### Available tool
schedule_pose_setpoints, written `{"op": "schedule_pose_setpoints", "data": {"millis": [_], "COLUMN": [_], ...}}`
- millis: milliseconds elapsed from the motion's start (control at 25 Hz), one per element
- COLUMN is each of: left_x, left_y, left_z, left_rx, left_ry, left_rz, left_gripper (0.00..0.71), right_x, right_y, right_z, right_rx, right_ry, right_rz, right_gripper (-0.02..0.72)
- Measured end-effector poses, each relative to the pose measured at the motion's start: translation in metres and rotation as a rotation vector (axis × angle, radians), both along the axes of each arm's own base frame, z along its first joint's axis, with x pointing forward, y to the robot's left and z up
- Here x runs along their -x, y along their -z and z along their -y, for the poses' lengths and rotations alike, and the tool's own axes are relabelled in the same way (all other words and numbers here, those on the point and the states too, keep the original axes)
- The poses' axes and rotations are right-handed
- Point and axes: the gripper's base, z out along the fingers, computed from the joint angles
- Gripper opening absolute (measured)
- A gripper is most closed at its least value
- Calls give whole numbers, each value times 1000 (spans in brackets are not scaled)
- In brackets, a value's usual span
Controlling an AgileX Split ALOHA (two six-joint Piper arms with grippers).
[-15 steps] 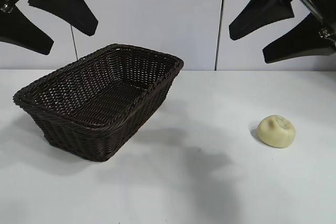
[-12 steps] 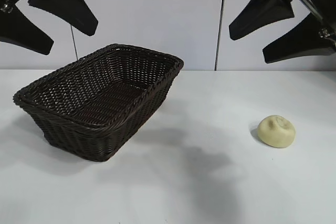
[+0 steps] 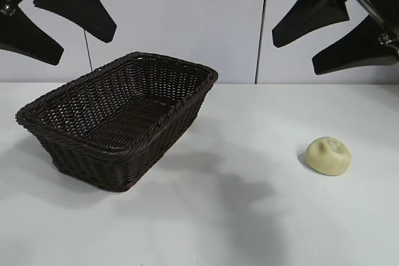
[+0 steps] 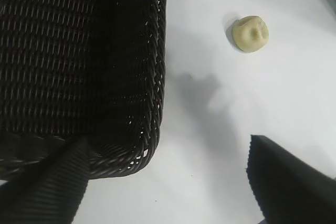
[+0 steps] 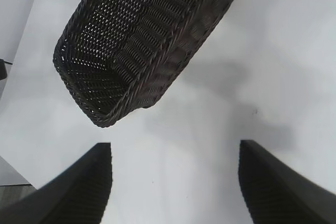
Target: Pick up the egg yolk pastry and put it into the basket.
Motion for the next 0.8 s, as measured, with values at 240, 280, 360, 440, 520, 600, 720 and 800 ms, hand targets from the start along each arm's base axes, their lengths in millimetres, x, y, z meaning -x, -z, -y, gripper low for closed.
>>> {"op": "schedule_pose_setpoints", "data": {"millis": [240,280,360,440,520,600,720,800], "left_x": [0,-1,-3,-4,-5,-5,-8,-10], "left_y": [0,0,-1,-2,-2,-2,-2,0], "left_z": [0,0,-1,-1,-1,-1,-4,-8], "left_rx": [0,1,2,6,21,55,105,116], "left_ry": [-2,-4,-20,-35,-62,-122,-264,-368], "left_rz": [3,6,27,40,26,-18,-84,-122], "left_gripper": [596,596,596,596,596,596,596,596], "right_x": [0,0,0,0,0,0,0,0], "right_y": [0,0,0,0,0,0,0,0], "right_z": [0,0,0,0,0,0,0,0], "right_rx": [0,0,0,0,0,0,0,0], "right_ry": [1,1,1,1,1,1,1,1], "right_rz": [1,1,1,1,1,1,1,1], "right_gripper": [496,496,496,496,496,496,496,496]}}
